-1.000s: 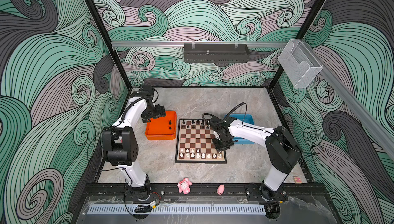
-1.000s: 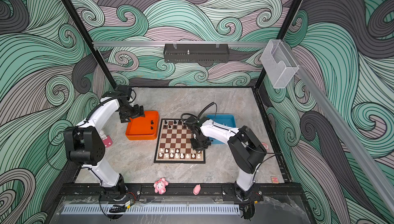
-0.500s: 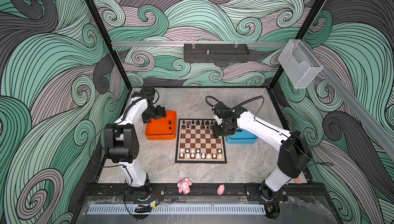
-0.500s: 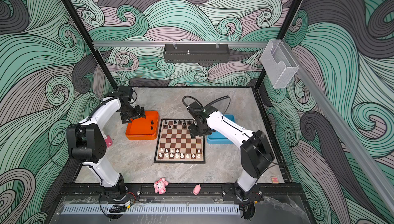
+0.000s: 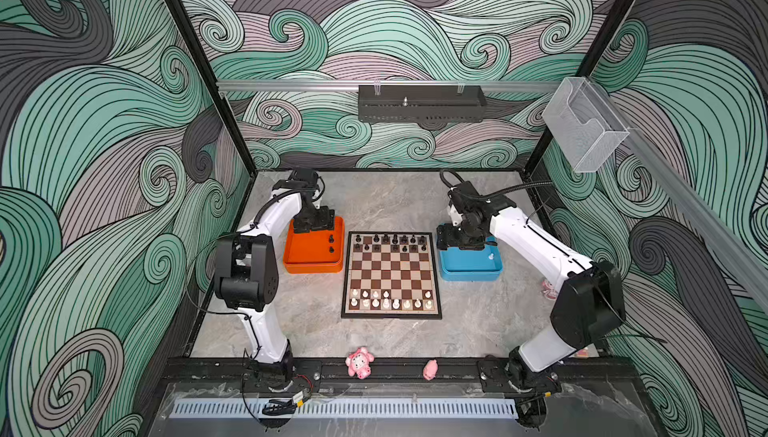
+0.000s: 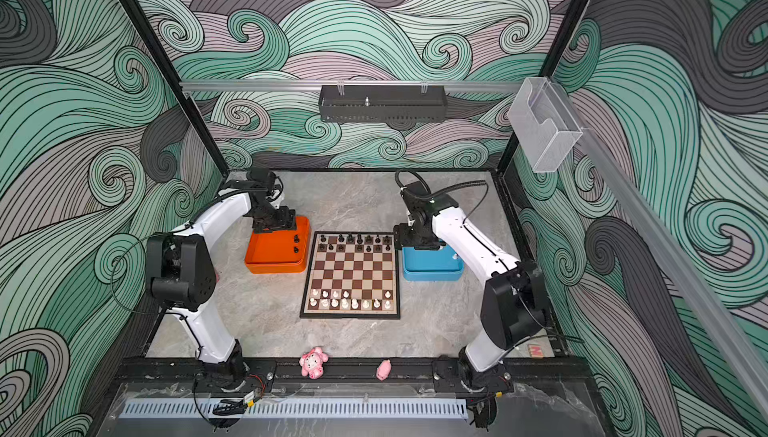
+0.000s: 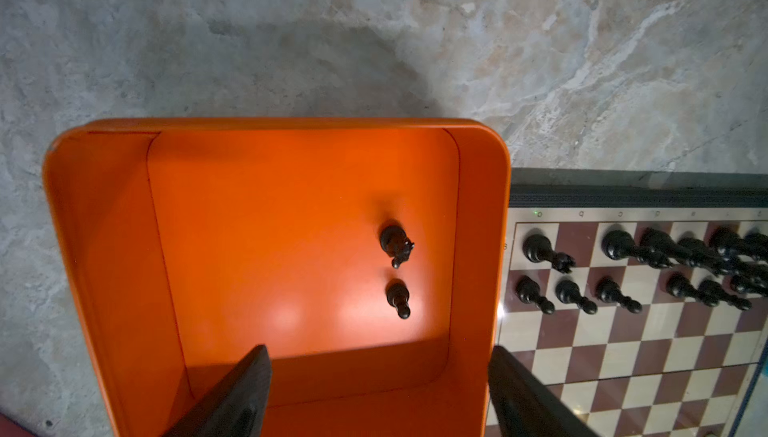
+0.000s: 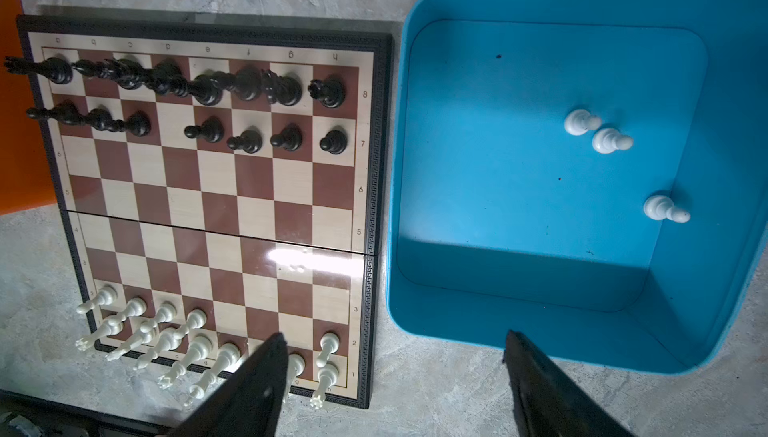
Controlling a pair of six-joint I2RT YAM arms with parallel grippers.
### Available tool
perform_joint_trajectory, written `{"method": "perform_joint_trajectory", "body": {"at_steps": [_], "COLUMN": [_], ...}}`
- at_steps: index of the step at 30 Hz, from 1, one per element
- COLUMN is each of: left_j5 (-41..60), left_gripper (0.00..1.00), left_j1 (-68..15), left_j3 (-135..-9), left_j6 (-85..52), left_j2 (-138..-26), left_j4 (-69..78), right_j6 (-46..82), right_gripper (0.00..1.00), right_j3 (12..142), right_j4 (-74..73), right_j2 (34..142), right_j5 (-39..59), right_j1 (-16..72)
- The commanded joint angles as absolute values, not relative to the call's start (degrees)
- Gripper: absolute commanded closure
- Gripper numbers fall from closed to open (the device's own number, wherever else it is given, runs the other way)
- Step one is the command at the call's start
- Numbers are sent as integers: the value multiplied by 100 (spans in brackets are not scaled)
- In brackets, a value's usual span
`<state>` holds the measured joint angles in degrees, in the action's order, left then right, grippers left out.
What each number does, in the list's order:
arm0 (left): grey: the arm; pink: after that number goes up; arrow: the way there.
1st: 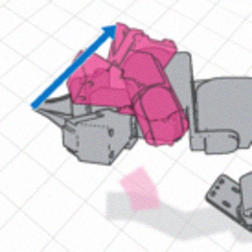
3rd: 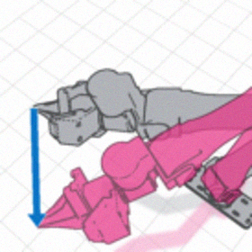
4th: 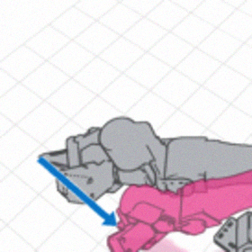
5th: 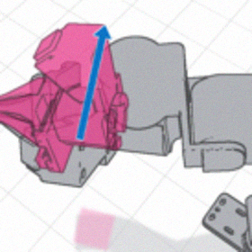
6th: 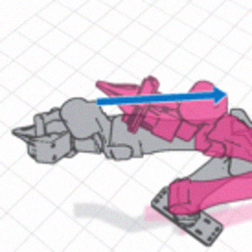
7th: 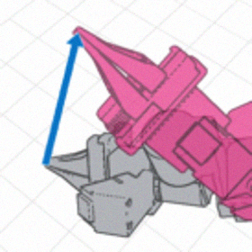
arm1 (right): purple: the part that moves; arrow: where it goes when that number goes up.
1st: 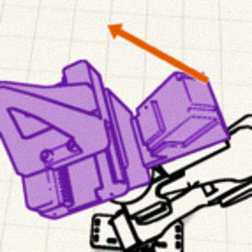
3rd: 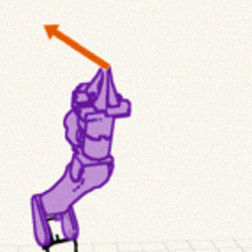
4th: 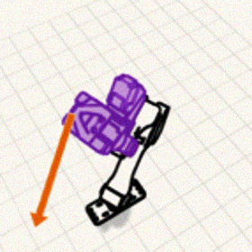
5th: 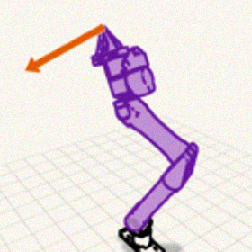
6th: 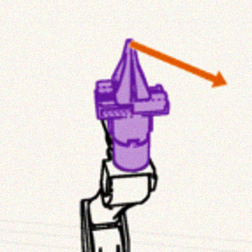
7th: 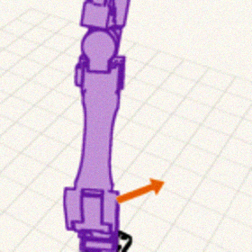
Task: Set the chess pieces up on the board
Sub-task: 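Raise the right gripper over the blue bin while the left descends into the orange bin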
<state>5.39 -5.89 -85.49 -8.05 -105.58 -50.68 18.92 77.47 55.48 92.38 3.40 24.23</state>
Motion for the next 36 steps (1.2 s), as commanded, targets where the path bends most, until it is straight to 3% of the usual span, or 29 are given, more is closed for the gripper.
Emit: {"method": "perform_joint_trajectory", "body": {"at_steps": [1,15,25,36], "left_j5": [337,538,513,440], "left_gripper": [18,36,42,63], "left_j1": [-598,-680,-895,-948], "left_j3": [-8528,-8446,-8286,-8262], "left_j6": [-386,-35,-26,-35], "left_j2": [-10757,-11174,-11329,-11426], "left_j4": [-4803,-4438,-4309,-4296], "right_j6": [1794,1753,1707,1731], "right_gripper": [17,16,16,17], "right_j3": [7632,7516,7558,7442], "right_j4": [5604,5517,5502,5425], "right_j2": [9075,9158,9162,9119], "right_j5": [429,545,528,615], "right_j1": [2341,2076,1946,1874]}}
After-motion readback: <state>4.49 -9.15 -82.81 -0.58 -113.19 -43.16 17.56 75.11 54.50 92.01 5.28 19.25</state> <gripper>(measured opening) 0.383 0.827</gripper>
